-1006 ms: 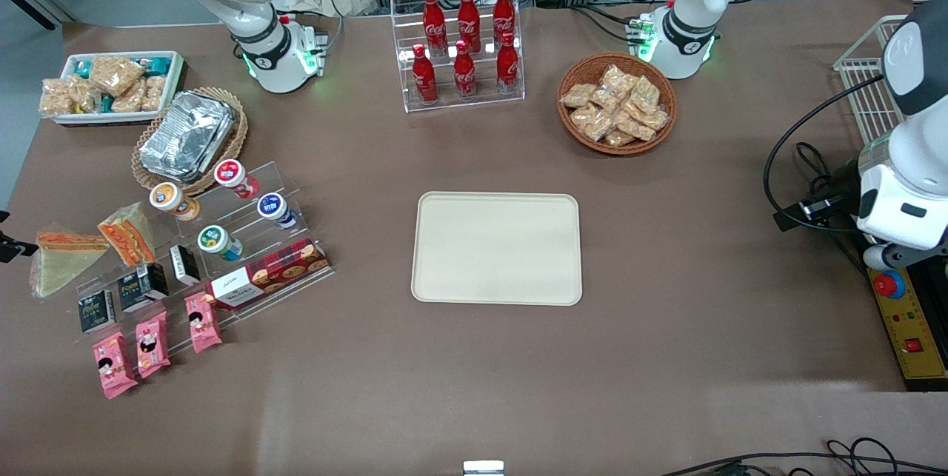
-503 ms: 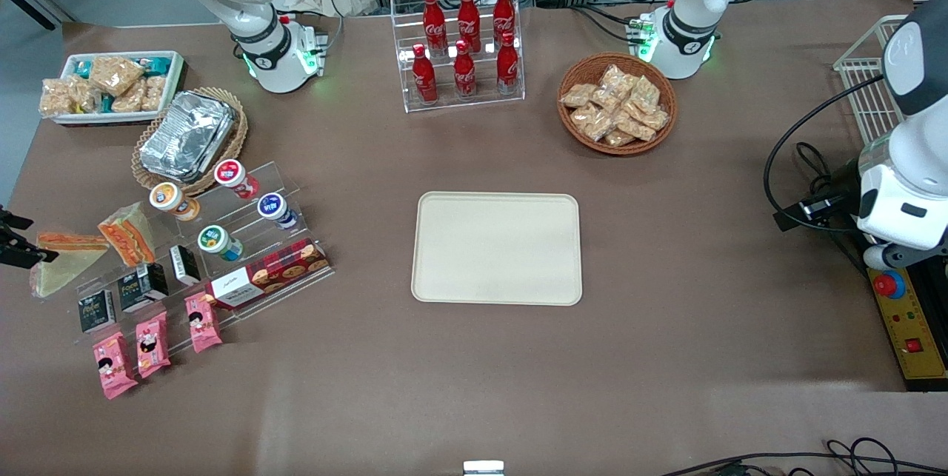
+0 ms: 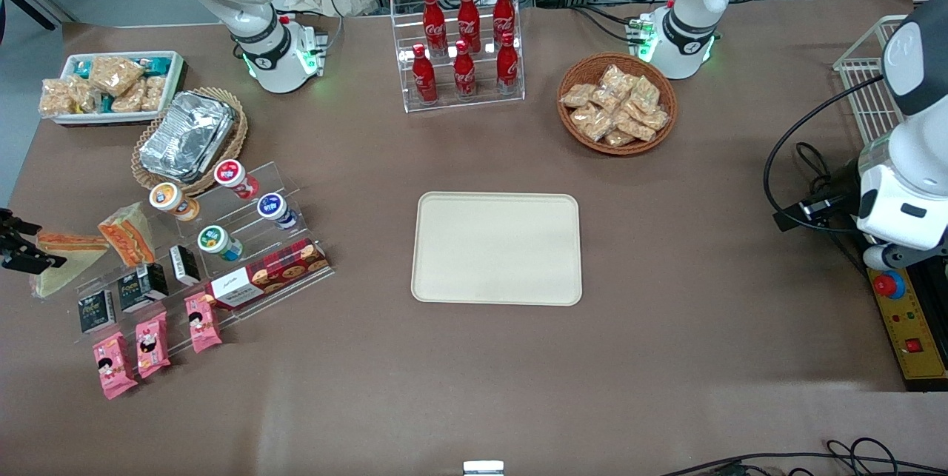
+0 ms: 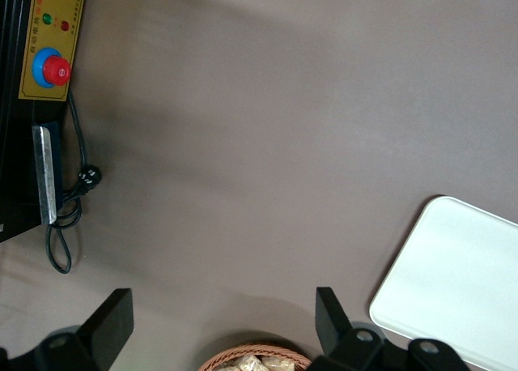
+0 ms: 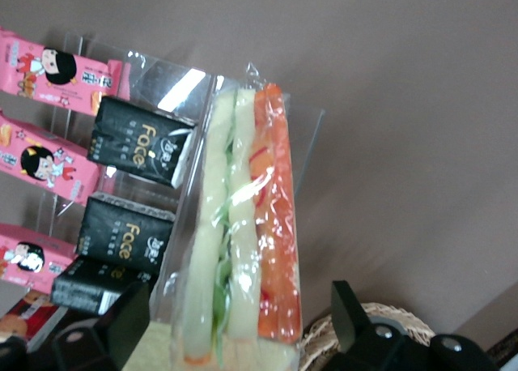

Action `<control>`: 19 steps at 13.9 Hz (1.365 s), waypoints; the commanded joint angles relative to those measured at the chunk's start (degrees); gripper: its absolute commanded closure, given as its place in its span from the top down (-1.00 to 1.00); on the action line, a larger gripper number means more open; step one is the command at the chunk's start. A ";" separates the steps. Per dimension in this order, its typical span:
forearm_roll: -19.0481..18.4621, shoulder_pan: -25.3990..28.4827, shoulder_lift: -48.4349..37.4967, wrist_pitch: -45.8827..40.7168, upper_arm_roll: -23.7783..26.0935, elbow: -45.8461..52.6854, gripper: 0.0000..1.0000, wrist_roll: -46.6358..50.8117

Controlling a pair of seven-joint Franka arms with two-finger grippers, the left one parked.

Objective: Place sandwich on tray
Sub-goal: 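Close the right gripper on the wrapped carrot-cucumber sandwich and lift it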

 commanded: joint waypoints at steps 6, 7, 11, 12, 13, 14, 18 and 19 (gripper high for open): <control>2.41 -1.22 1.76 2.12 0.31 0.02 0.28 -1.22; 2.49 -1.84 1.76 2.04 0.39 0.02 -0.08 -3.84; 3.73 -1.50 0.18 1.42 0.31 0.99 -0.41 -7.38; 3.46 -1.32 -0.61 1.16 0.65 1.42 -0.52 -7.30; 3.72 -1.23 -1.22 -0.06 0.83 2.12 -0.63 -7.30; 3.81 -1.14 -1.32 -1.81 0.92 3.35 -0.66 -7.38; 3.46 -0.53 -2.45 -6.65 3.29 8.54 -0.65 -13.25; 4.24 0.00 -4.03 -7.01 4.25 8.55 -0.65 -14.84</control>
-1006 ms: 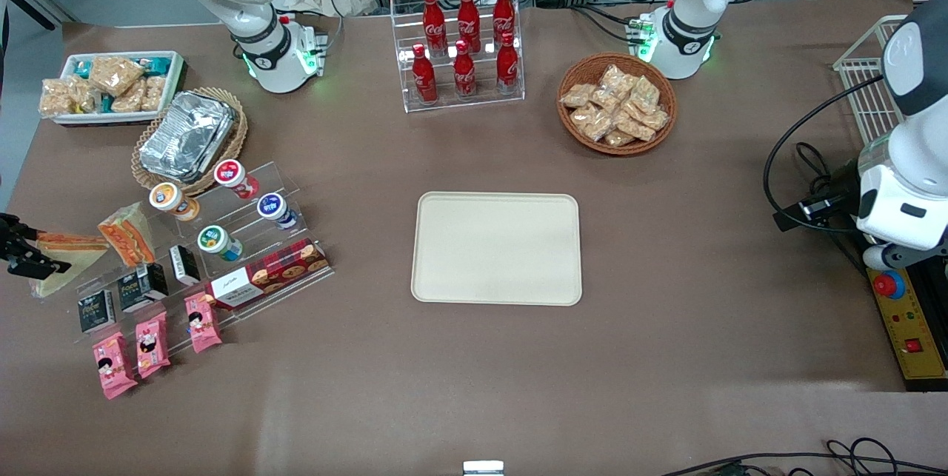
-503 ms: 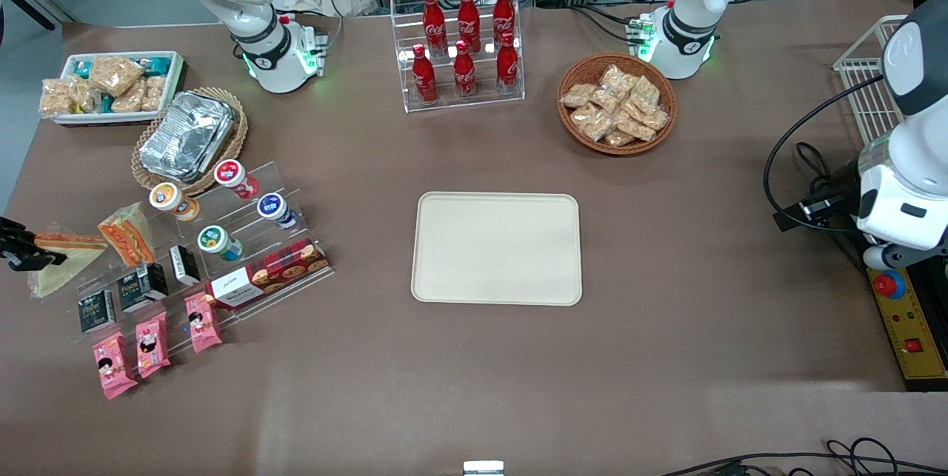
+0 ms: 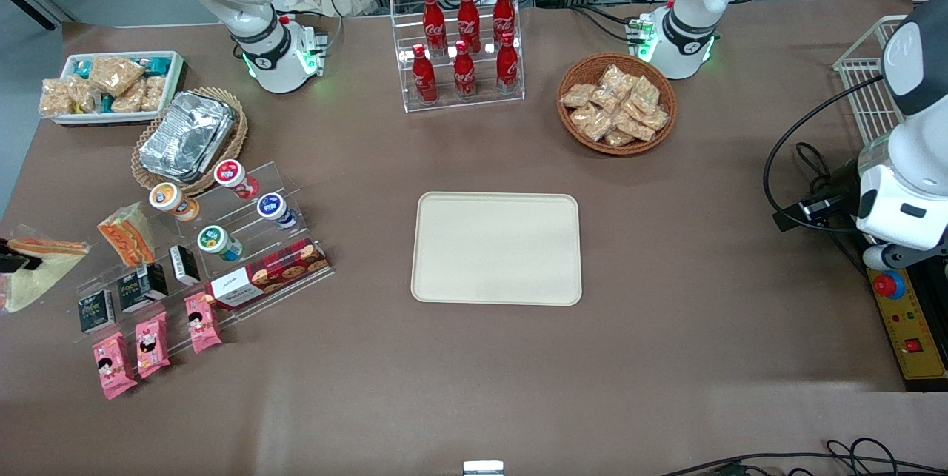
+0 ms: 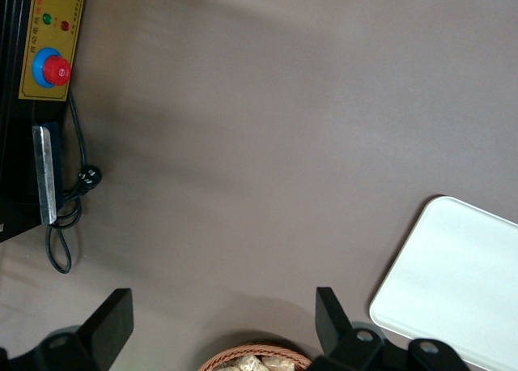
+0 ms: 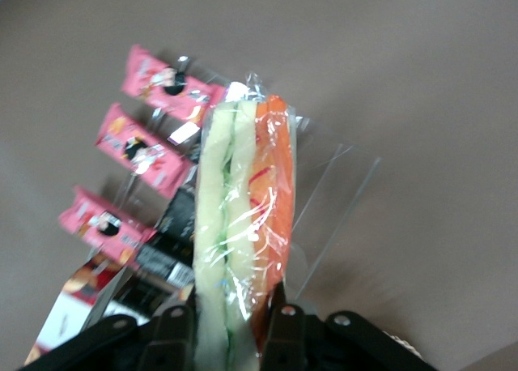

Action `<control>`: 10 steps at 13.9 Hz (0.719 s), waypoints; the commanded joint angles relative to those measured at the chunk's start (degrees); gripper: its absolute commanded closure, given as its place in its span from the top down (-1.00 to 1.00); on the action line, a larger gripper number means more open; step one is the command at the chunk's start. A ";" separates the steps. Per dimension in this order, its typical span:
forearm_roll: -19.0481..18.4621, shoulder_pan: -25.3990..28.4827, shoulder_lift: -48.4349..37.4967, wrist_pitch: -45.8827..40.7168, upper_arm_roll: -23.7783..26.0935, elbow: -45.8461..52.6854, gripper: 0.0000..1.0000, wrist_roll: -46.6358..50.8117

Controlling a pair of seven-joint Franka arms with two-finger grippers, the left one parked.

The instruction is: Place sandwich on tray

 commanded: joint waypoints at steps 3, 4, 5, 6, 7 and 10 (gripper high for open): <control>7.77 0.93 -4.95 -3.30 3.48 1.56 -0.65 -3.72; 7.60 2.50 -5.13 -4.96 4.62 1.65 -0.65 -3.63; 7.60 3.64 -5.22 -6.89 5.24 1.99 -0.65 -3.63; 7.34 6.44 -5.22 -8.65 5.42 4.35 -0.65 -3.28; 6.98 10.47 -5.13 -10.58 5.33 6.02 -0.65 -2.67; 6.89 18.22 -5.22 -11.57 5.59 6.48 -0.64 1.03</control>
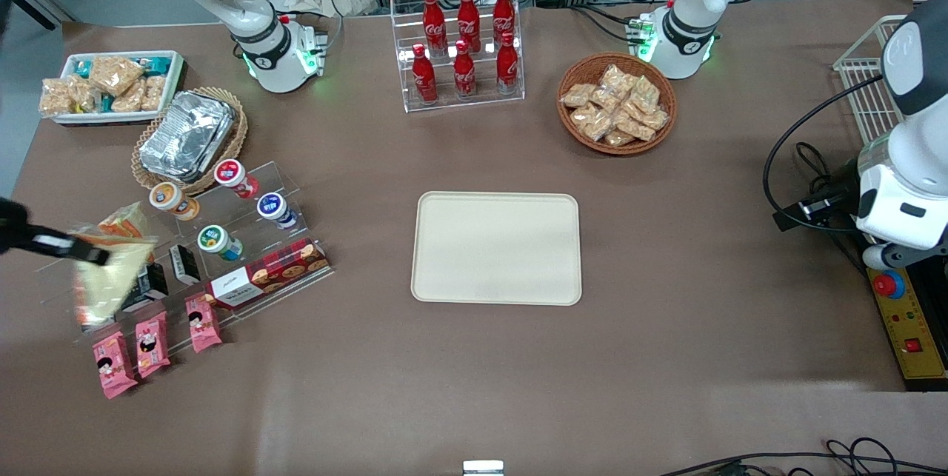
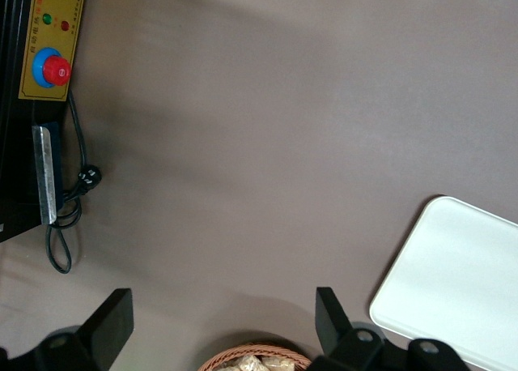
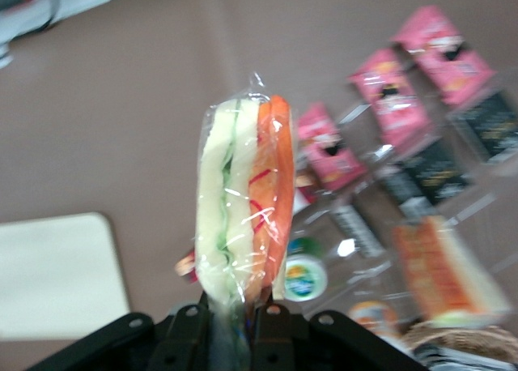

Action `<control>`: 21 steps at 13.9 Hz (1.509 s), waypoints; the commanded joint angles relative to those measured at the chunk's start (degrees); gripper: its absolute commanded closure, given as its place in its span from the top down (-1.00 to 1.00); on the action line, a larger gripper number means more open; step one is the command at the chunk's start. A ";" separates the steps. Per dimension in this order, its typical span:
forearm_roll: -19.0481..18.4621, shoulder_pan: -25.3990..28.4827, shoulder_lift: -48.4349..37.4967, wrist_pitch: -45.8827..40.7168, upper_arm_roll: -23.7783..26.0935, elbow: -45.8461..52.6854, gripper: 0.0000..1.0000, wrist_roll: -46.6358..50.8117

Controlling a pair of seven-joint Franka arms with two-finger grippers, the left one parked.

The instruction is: Place sandwich on tray

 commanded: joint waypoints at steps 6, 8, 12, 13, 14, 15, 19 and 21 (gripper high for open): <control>0.51 18.52 3.15 2.12 -0.32 1.88 -0.64 -5.45; -0.01 23.44 4.65 4.66 -0.41 1.88 -0.65 -5.55; -7.56 33.21 8.07 10.64 -0.41 1.88 -0.65 -6.51; -8.44 34.88 8.95 11.61 -0.41 1.88 -0.66 -8.26; -9.49 36.81 9.48 11.97 -0.50 1.88 -0.66 -9.93; -10.81 37.87 9.92 12.06 -0.76 1.80 -0.66 -11.69; -11.70 39.29 11.24 12.15 -0.85 1.79 -0.66 -28.20; -14.67 39.38 11.51 12.93 -0.85 1.79 -0.68 -35.23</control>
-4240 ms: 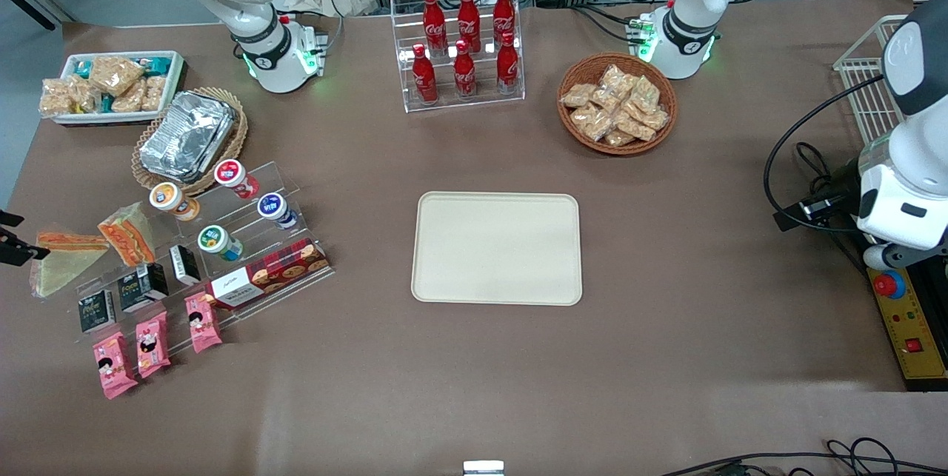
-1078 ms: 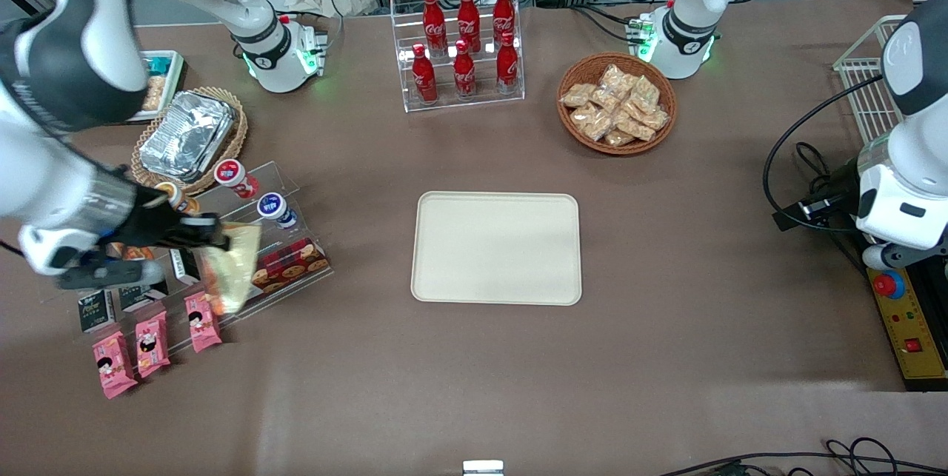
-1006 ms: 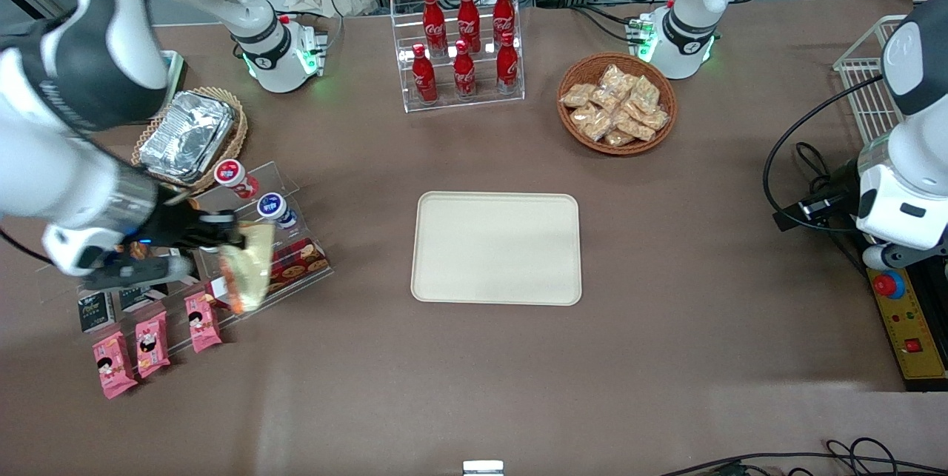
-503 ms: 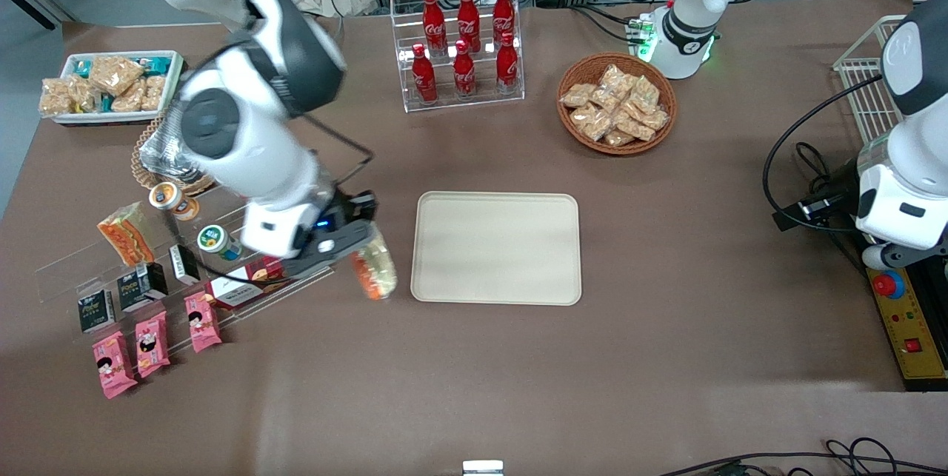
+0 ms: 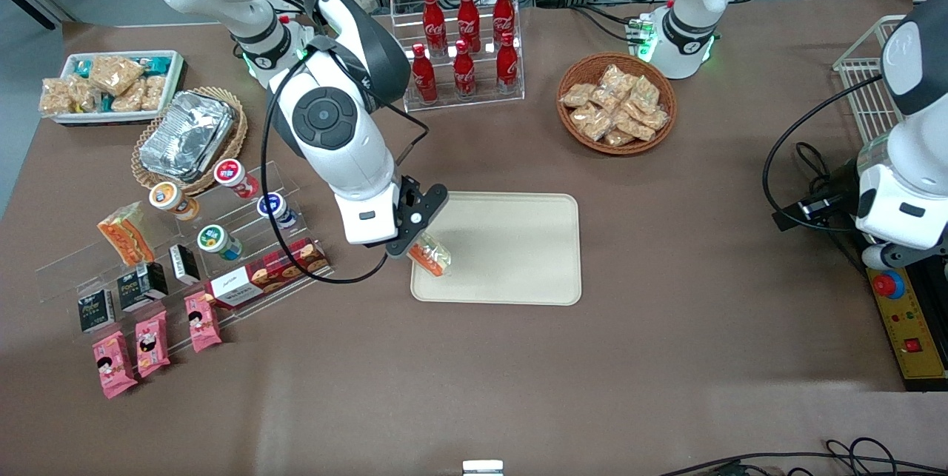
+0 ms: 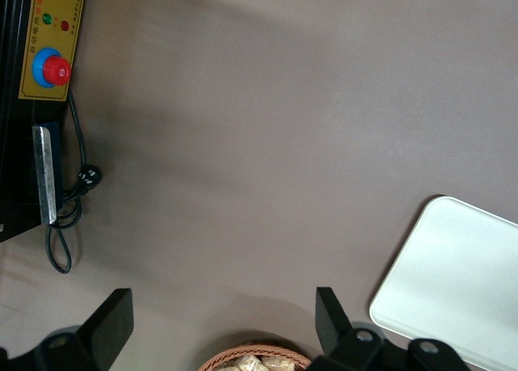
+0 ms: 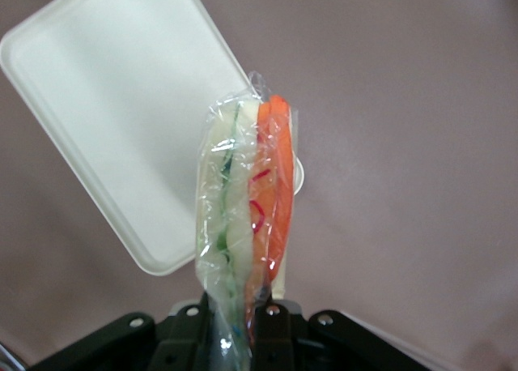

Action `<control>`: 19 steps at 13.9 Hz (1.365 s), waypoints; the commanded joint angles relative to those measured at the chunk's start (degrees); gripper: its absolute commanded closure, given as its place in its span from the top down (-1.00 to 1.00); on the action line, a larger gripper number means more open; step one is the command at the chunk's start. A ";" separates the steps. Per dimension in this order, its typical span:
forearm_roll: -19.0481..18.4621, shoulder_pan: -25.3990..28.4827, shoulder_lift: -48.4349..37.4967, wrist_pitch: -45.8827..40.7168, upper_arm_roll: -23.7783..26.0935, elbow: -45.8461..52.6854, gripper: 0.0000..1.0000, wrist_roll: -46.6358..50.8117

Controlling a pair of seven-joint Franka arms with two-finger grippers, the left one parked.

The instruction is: Place sandwich on tray

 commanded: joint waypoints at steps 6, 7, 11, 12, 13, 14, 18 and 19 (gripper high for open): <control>-10.34 3.16 7.23 11.03 -0.25 1.15 -0.69 -8.26; -10.34 3.16 8.45 12.88 -0.25 1.24 -0.69 -8.52; -10.26 4.82 14.08 20.53 -0.17 1.33 -0.69 -8.43; -10.26 4.92 14.53 21.76 -0.17 1.33 -0.69 -8.35; -10.17 5.18 14.97 22.99 -0.17 1.33 -0.69 -8.26; -10.17 6.14 15.93 25.01 -0.17 1.33 -0.69 -7.91; -9.91 7.73 19.97 28.72 -0.17 1.33 -0.69 -7.03; -9.73 7.64 20.68 28.89 -0.08 1.24 -0.67 -7.11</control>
